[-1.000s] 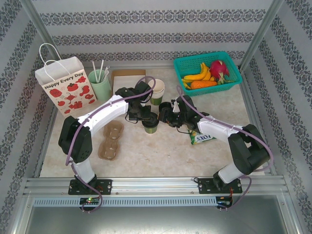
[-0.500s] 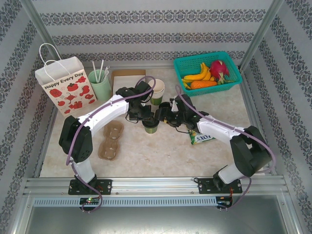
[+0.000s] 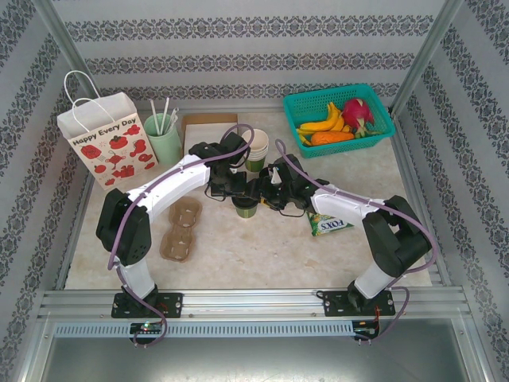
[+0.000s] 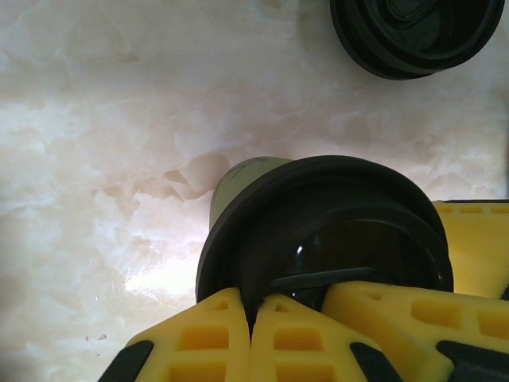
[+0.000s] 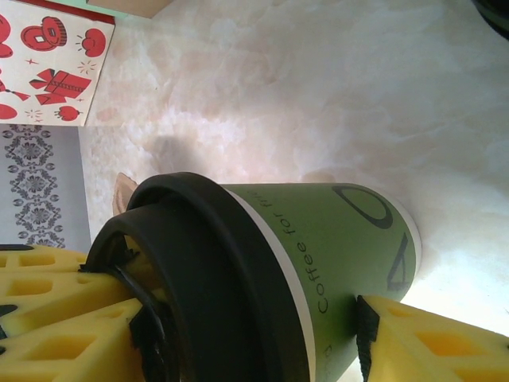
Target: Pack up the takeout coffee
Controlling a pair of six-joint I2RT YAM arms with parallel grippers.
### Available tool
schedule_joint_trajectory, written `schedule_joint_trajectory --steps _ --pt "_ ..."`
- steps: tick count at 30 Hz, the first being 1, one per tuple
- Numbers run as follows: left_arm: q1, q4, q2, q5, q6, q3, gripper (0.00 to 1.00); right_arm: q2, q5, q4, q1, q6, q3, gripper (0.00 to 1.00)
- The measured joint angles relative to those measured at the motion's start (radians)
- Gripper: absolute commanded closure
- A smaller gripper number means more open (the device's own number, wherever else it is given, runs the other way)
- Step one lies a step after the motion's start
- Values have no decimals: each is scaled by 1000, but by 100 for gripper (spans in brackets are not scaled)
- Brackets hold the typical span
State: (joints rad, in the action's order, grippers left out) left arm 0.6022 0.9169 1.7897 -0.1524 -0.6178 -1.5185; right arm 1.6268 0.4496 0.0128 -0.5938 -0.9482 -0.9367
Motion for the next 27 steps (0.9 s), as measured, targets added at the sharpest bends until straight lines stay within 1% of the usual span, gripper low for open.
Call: schedule_joint_trajectory --steps 11,16,17,19,20,21,25,27 --pt "-2 -7 -27 0 11 19 87 1 -17 55 -12 9 -31 37" --pt "-9 -7 -75 -2 11 51 78 3 -26 82 -20 12 -48 37" --pt "-11 -10 -92 -4 11 56 75 5 -29 82 -23 12 -50 37" --pt "-15 -20 -130 -4 7 69 74 6 -37 82 -24 13 -53 37" --pt "-18 -27 -154 -4 6 80 69 6 -40 84 -25 13 -55 37" --pt "-24 -36 -181 -3 5 92 62 6 -42 85 -26 15 -58 36" --pt "-68 -55 -261 31 -30 145 29 6 -47 90 -26 35 -63 31" --pt "-95 -58 -281 57 -56 173 15 6 -56 97 -26 49 -66 29"
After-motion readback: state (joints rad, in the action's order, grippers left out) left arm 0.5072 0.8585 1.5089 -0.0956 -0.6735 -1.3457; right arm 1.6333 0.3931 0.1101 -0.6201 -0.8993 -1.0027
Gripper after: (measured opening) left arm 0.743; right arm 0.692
